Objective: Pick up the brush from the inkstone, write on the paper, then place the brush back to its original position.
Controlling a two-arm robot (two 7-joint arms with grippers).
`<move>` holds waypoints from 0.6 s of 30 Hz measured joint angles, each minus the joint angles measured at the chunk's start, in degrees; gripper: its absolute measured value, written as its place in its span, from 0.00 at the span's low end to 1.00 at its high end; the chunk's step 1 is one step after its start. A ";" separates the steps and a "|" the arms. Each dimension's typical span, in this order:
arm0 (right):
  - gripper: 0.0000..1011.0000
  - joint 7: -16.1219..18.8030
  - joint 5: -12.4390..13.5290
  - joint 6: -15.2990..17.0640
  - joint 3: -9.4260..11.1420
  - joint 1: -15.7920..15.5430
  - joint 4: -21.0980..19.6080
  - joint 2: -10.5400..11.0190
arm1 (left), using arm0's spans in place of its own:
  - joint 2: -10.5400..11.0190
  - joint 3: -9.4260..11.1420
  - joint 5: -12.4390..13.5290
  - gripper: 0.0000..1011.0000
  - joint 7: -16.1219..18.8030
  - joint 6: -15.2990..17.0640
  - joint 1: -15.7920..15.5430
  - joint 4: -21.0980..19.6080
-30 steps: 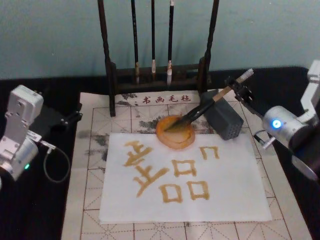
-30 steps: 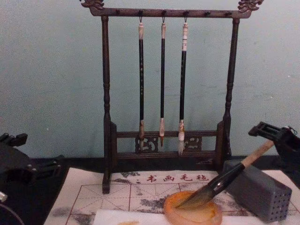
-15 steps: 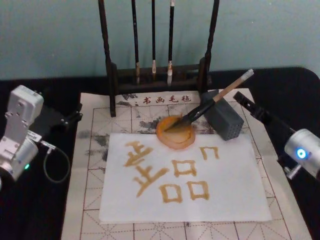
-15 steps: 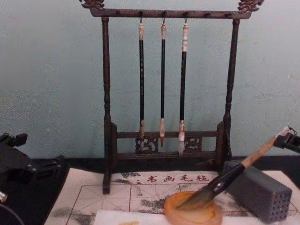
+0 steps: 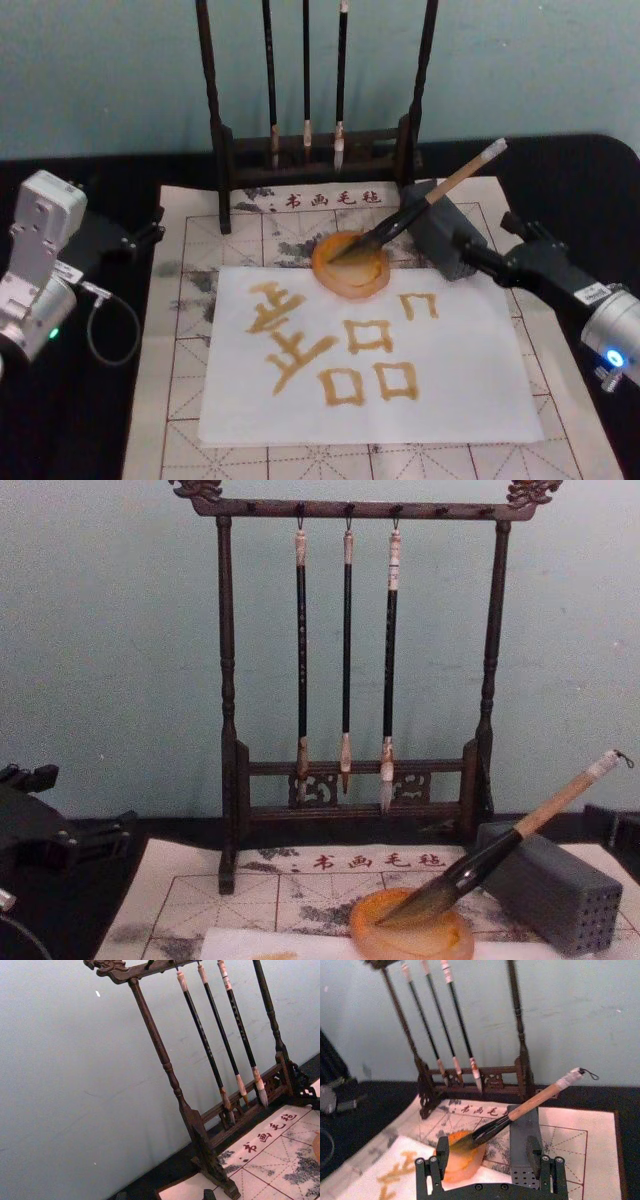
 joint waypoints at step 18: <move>0.99 -0.50 -18.63 -8.53 -4.14 0.15 2.87 0.85 | 0.00 0.00 0.00 0.99 0.00 0.00 0.00 0.00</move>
